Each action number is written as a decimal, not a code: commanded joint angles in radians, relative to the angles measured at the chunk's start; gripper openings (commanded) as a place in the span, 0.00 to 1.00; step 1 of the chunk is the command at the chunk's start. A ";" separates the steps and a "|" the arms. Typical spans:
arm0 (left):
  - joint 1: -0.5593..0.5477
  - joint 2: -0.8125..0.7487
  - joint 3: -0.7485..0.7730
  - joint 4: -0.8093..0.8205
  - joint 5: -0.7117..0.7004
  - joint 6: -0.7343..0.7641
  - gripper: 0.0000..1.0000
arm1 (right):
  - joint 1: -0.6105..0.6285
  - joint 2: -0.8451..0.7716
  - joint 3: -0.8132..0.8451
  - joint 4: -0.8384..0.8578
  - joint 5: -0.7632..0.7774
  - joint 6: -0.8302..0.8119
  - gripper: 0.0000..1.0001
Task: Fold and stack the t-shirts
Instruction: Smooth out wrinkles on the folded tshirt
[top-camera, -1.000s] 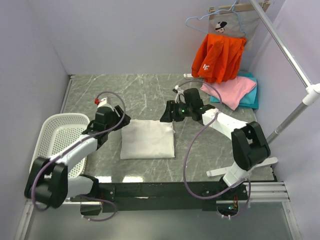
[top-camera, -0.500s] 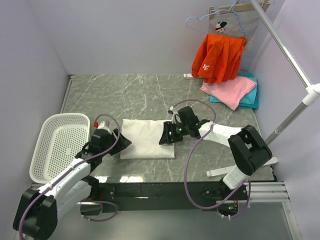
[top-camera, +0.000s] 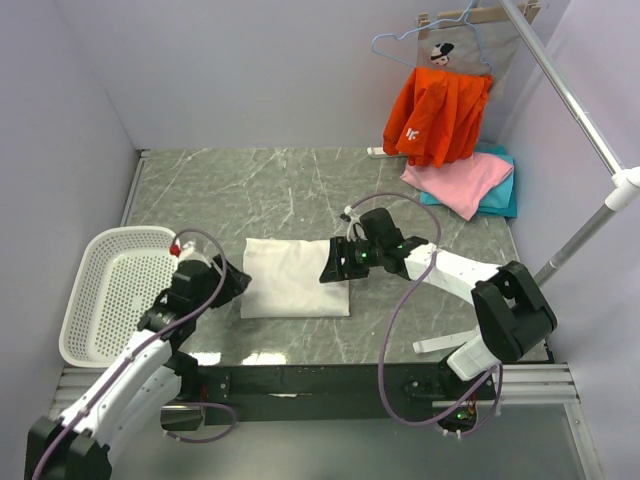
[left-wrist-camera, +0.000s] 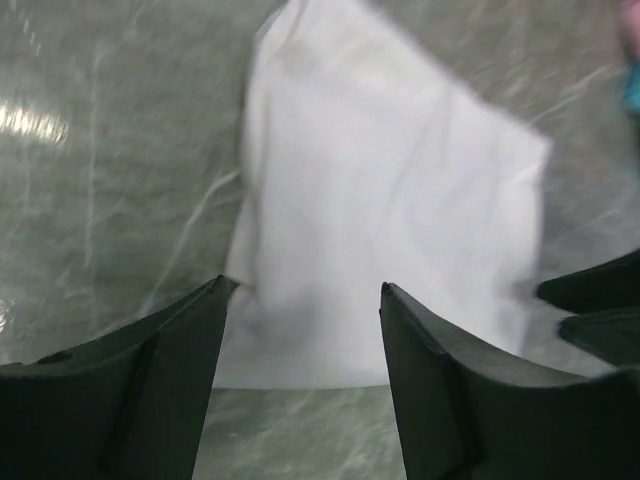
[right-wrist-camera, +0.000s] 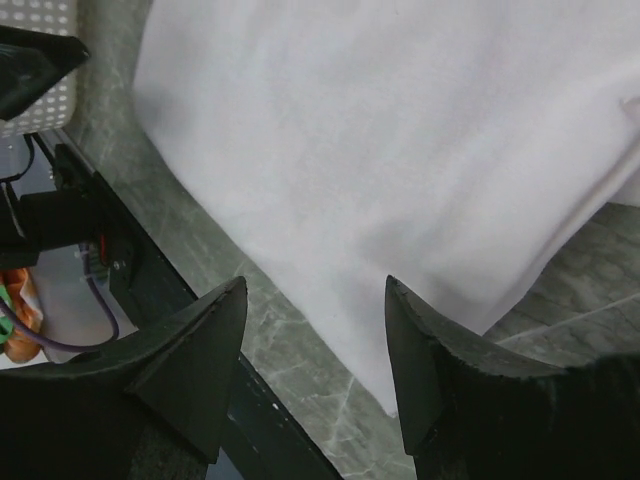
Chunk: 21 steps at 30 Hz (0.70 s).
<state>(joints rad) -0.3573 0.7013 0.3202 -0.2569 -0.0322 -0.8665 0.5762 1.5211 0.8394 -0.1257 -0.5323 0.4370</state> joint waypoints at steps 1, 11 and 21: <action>-0.003 -0.080 0.102 -0.031 -0.020 -0.034 0.68 | 0.004 -0.056 0.044 -0.002 -0.001 -0.004 0.64; -0.020 -0.023 -0.116 0.202 0.239 -0.192 0.67 | 0.013 -0.055 0.027 -0.002 0.003 -0.001 0.64; -0.039 -0.009 -0.147 0.095 0.049 -0.177 0.66 | 0.013 -0.025 0.020 0.014 0.014 -0.003 0.64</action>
<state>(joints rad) -0.3927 0.6922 0.1234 -0.0696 0.1146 -1.0641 0.5819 1.5021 0.8497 -0.1276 -0.5301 0.4408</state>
